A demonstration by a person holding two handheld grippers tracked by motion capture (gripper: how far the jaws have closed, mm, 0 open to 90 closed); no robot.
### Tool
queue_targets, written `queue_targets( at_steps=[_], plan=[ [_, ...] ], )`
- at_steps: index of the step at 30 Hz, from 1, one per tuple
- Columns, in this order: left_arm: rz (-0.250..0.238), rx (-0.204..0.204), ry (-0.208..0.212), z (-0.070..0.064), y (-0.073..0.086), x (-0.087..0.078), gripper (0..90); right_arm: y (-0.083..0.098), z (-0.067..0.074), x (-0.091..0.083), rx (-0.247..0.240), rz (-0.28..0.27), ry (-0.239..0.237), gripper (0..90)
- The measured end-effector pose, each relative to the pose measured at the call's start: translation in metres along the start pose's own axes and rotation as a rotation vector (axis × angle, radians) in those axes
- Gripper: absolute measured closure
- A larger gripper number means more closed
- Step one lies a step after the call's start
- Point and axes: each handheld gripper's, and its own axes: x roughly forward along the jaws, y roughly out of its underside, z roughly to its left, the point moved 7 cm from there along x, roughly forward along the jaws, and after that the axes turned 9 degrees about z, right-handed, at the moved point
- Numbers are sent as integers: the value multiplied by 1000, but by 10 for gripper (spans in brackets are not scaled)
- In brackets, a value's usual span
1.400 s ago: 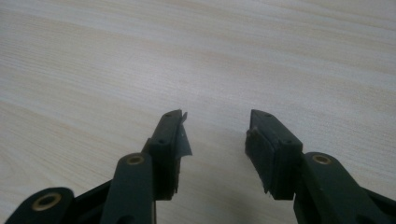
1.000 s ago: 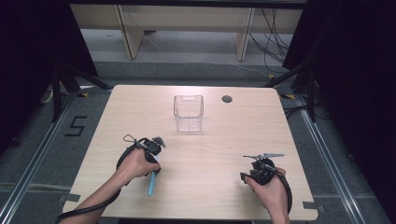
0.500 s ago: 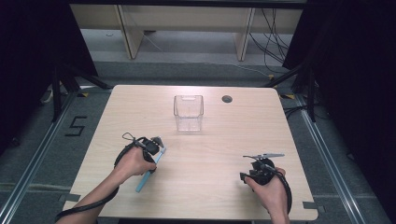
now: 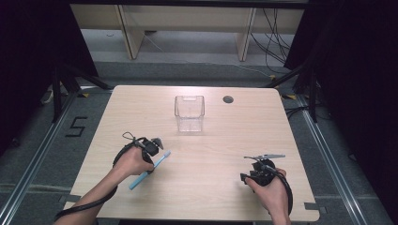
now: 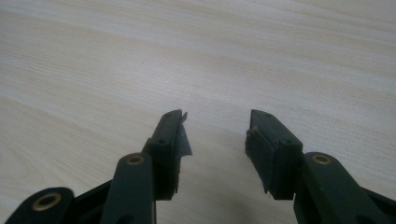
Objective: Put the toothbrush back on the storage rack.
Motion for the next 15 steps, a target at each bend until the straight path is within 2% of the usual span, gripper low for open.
queue_targets(
  at_steps=[1, 3, 6, 8, 9, 10, 11, 13, 15],
  plan=[
    [0, 2, -1, 0, 0, 0, 749, 0, 3, -1, 18, 5, -18, 558],
    [-2, 7, -1, 1, -1, -1, 730, 1, 4, -1, 6, 5, -46, 558],
    [-21, 4, 0, 1, -2, -1, 708, 1, 1, -1, -7, 18, -19, 557],
    [-26, 5, -1, 2, -3, -1, 701, 0, 0, 1, 3, 3, -10, 557],
    [-7, 16, -4, 2, -4, -3, 701, 0, 1, 1, -11, 3, -26, 556],
    [-38, 9, -6, 2, -6, -2, 701, 1, 4, 1, 15, 8, -38, 556],
    [-5, 16, -7, 2, -5, -5, 702, 0, 3, 1, -5, 6, -38, 556],
    [-28, 16, -9, 2, -8, -4, 704, 1, 3, 2, -4, 9, -40, 556],
    [-25, 24, -12, 2, -9, -4, 708, 2, 5, 2, 12, 23, -41, 556]
  ],
)
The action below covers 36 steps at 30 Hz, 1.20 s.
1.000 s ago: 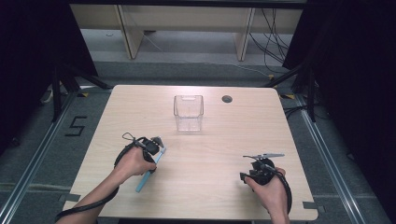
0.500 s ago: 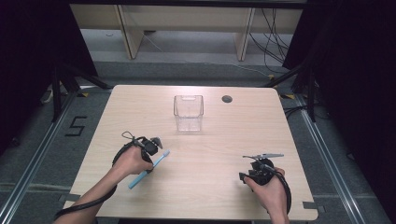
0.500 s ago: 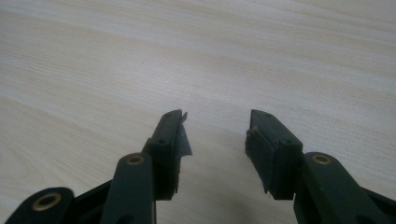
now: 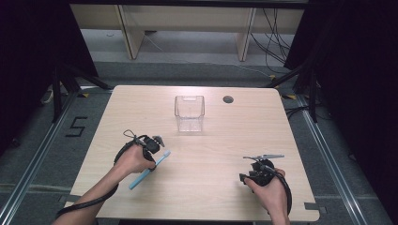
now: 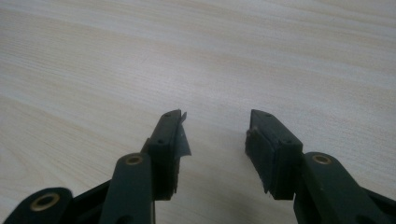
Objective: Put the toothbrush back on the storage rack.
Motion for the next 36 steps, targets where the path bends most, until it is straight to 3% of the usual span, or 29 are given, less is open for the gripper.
queue_targets(
  at_steps=[3, 4, 5, 18, 20, 21, 24, 25, 28, 32, 33, 36],
  plan=[
    [19, 7, 1, -1, 0, -1, 719, 0, 0, 1, 0, 0, 5, 555],
    [11, 9, 1, -1, 0, 0, 722, 0, -1, 1, 25, 8, 30, 555],
    [9, 13, -2, -1, -1, 0, 725, 0, -3, 1, 7, 5, 33, 555],
    [34, 60, -20, -5, -2, 2, 777, 0, -2, 3, -7, -3, 25, 555],
    [32, 67, -18, -5, -2, 2, 780, 0, -1, 3, 3, -5, 7, 555],
    [30, 69, -17, -5, -2, 2, 780, -1, -2, 4, -22, -14, 7, 555],
    [29, 79, -11, -4, -1, 1, 781, 0, 0, 3, -22, -10, -11, 555],
    [13, 102, -19, -2, -1, 1, 781, 0, -1, 3, -29, -15, -5, 554],
    [-16, 106, -8, 0, 0, -4, 781, 0, -1, 3, -16, -8, -9, 554],
    [-115, 125, 6, 2, 0, -16, 781, 0, -2, 3, 9, -13, 17, 553],
    [-115, 125, 6, 2, 0, -16, 781, 0, -2, 3, 9, -13, 17, 553],
    [-241, 166, 48, 2, 0, -30, 782, 0, -3, 3, 4, -22, 22, 553]
  ],
)
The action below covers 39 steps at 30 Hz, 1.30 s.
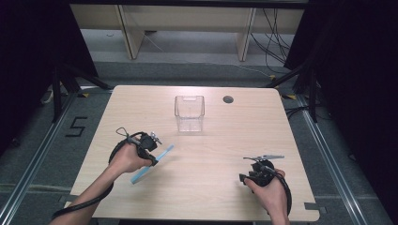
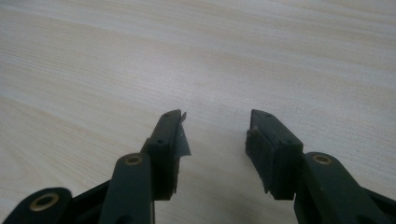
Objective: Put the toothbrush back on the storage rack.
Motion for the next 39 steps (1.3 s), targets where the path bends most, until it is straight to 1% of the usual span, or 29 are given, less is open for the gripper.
queue_targets(
  at_steps=[1, 2, 3, 4, 6, 7, 8, 9, 10, 11, 12, 15, 18, 20, 21, 22, 23, 24, 25, 26, 28, 29, 30, 31, 32, 34, 36, 37, 39],
  plan=[
    [-22, 4, 2, 0, -1, -1, 782, 1, 0, -1, -1, 8, 4, 553],
    [-70, -6, 4, -1, -2, -4, 782, 1, 0, 0, -2, 6, 3, 553],
    [-70, -6, 4, -1, -2, -4, 782, 1, 0, 0, -2, 6, 3, 553],
    [-125, 1, 25, -2, -3, -8, 782, 0, -2, 0, -13, -3, 9, 552],
    [-173, 21, 40, -2, -4, -12, 782, 0, -2, -1, -7, -16, 4, 552],
    [-211, 18, 46, -3, -5, -14, 781, -1, -3, -1, -14, -20, 3, 552],
    [-253, 11, 44, -4, -6, -15, 782, -1, -2, -1, -10, -23, -4, 552],
    [-290, 14, 42, -4, -8, -16, 782, -2, -4, -1, -23, -31, 7, 552],
    [-321, 8, 42, -4, -9, -18, 782, -3, -1, -2, -18, -43, -23, 552],
    [-340, 3, 41, -4, -9, -19, 782, -3, -2, -2, -17, -47, -21, 551],
    [-376, 1, 46, -3, -11, -20, 782, -2, -4, -3, -12, -41, 28, 551],
    [-450, -10, 50, -1, -13, -23, 782, -2, -4, -3, -17, -53, 29, 551],
    [-514, -14, 51, 1, -14, -25, 782, -3, -9, -3, -26, -67, 64, 551],
    [-557, -15, 30, 2, -15, -26, 782, -2, -7, -3, -2, -63, 51, 551],
    [-599, -27, 28, 2, -17, -28, 782, -2, -7, -4, -4, -68, 50, 551],
    [-609, -22, 22, 3, -17, -29, 782, -4, -5, -4, 0, -89, 28, 550],
    [-646, -26, 24, 3, -19, -30, 782, -6, -6, -3, -1, -101, 37, 550],
    [-663, -28, 17, 4, -19, -31, 782, -4, -9, -3, -14, -95, 58, 550],
    [-687, -32, 16, 5, -21, -32, 782, -5, -8, -3, -9, -98, 52, 550],
    [-705, -39, 8, 6, -22, -35, 783, -6, -3, -4, 17, -113, 23, 550],
    [-740, -41, 9, 7, -24, -38, 782, -7, -3, -4, 1, -124, 24, 550],
    [-753, -45, 1, 8, -25, -40, 783, -7, -2, -4, 14, -128, 27, 550],
    [-753, -45, 1, 8, -25, -40, 783, -8, -4, -3, -6, -141, 29, 551],
    [-785, -49, -3, 10, -28, -45, 783, -8, -4, -5, -7, -144, 25, 551],
    [-794, -48, -3, 11, -29, -46, 783, -8, -4, -5, -8, -156, 30, 551],
    [-821, -47, -12, 14, -31, -50, 783, -11, -7, -5, -48, -190, 33, 552],
    [-837, -56, -20, 16, -33, -54, 783, -11, -4, -7, -15, -196, 24, 553],
    [-851, -53, -26, 17, -34, -56, 783, -13, -9, -7, -72, -224, 48, 553],
    [-872, -56, -32, 18, -36, -60, 783, -13, -8, -10, -58, -235, 43, 552]
  ],
)
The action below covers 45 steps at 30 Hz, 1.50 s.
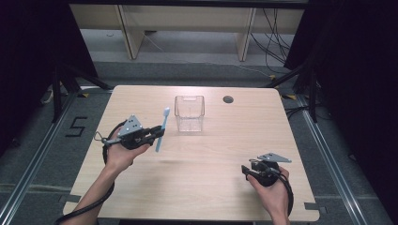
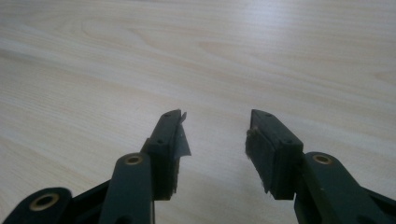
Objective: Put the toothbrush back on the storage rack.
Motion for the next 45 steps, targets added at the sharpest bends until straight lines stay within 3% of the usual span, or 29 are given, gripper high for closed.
queue_targets(
  at_steps=[4, 6, 8, 10, 11, 15, 18, 19, 20, 21, 24, 26, 28, 31, 32, 42, 45],
  plan=[
    [-36, 5, -7, 1, -8, -2, 783, -1, -3, -1, -11, -21, 23, 550],
    [-77, 1, -3, 3, -15, -4, 783, 0, -3, 1, -5, -36, 33, 549],
    [-103, -8, 5, 3, -20, -4, 783, 0, 1, 3, -7, -55, 3, 548],
    [-126, -11, 15, 3, -25, -4, 783, 2, 1, 0, -8, -43, 28, 548],
    [-136, -11, 16, 3, -26, -3, 783, 2, 3, 2, -6, -57, 8, 548],
    [-181, -22, 16, 5, -37, -2, 783, 2, 3, 2, -28, -63, 36, 546],
    [-214, -10, 22, 5, -46, 1, 783, 1, 3, 2, -18, -79, 22, 545],
    [-219, -7, 22, 5, -49, 2, 783, 2, 4, 1, 2, -84, 23, 545],
    [-223, -6, 20, 6, -50, 3, 783, 0, 2, 0, -29, -103, 35, 544],
    [-229, -4, 23, 6, -53, 5, 783, 1, 3, 0, -16, -96, 19, 544],
    [-241, -5, 21, 9, -56, 9, 783, 1, 1, -1, -13, -106, 36, 542],
    [-255, -19, 25, 12, -58, 11, 782, 1, -1, -1, -29, -111, 40, 541],
    [-270, -35, 24, 16, -59, 13, 782, 2, 3, 1, 11, -115, 14, 541],
    [-294, -58, 30, 21, -60, 15, 782, 1, -1, -1, -18, -120, 37, 541],
    [-299, -61, 28, 23, -61, 16, 782, 1, 1, 0, -11, -123, 16, 541],
    [-332, -53, 22, 31, -73, 21, 782, -1, 0, 0, -21, -154, 26, 541],
    [-339, -49, 22, 32, -78, 22, 782, -1, -2, -1, -31, -155, 49, 540]
  ],
)
